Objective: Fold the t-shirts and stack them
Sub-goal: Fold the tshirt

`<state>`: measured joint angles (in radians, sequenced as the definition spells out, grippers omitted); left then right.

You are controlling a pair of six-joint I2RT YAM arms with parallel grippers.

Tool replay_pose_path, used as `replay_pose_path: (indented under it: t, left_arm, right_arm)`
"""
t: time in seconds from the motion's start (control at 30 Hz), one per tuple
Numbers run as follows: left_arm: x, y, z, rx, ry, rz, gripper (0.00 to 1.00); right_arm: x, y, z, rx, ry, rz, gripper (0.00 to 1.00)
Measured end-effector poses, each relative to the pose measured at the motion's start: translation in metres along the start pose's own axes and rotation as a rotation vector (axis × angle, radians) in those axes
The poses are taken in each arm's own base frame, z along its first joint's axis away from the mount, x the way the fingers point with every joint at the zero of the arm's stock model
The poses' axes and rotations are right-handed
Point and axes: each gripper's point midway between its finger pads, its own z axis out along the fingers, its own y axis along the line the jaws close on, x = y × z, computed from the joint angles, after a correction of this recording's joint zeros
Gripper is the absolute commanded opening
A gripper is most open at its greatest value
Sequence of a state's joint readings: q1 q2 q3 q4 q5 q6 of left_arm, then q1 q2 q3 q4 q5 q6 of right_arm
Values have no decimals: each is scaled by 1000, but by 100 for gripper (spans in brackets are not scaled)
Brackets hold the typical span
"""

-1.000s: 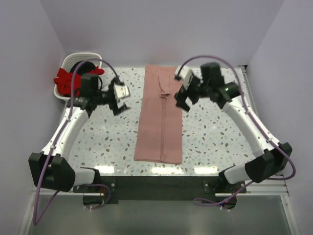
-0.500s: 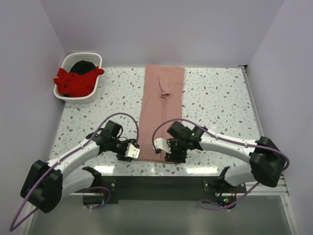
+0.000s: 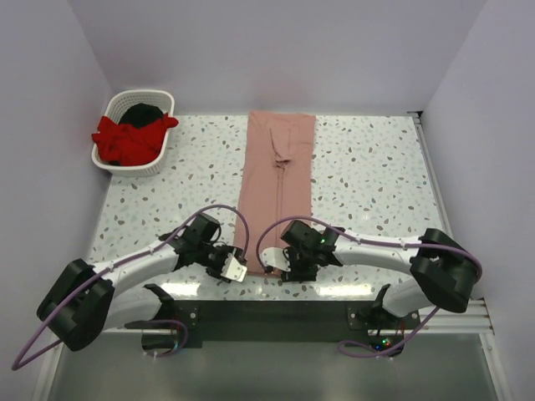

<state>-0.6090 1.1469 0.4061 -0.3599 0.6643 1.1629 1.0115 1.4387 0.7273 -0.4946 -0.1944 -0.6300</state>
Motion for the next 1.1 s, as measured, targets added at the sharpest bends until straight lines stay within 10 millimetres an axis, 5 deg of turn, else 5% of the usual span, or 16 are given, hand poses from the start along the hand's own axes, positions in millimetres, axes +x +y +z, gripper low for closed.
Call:
replay_pose_path:
  t: [0.13,0.3,0.7,0.87,1.1]
  left_arm:
    - [-1,3,5,0,-8,24,35]
    - [1,3,6,-3,-1,38,0]
    - [-32,-9,-8,10,-23,43,0]
    - [-46,29,-26,-46,-55,-53,0]
    - [-46,95,-44,-134,-72,-118,0]
  right_arm:
    - [-3,0,2,20,-9,-29,41]
    - [-9,-2,5,48,-24,-72,0]
    - [-9,16,-21,49,-47,-136,0]
    - [-18,-2,-48,90,-96,-123,0]
    - [-19,-76,-85,206,-134,-60,0]
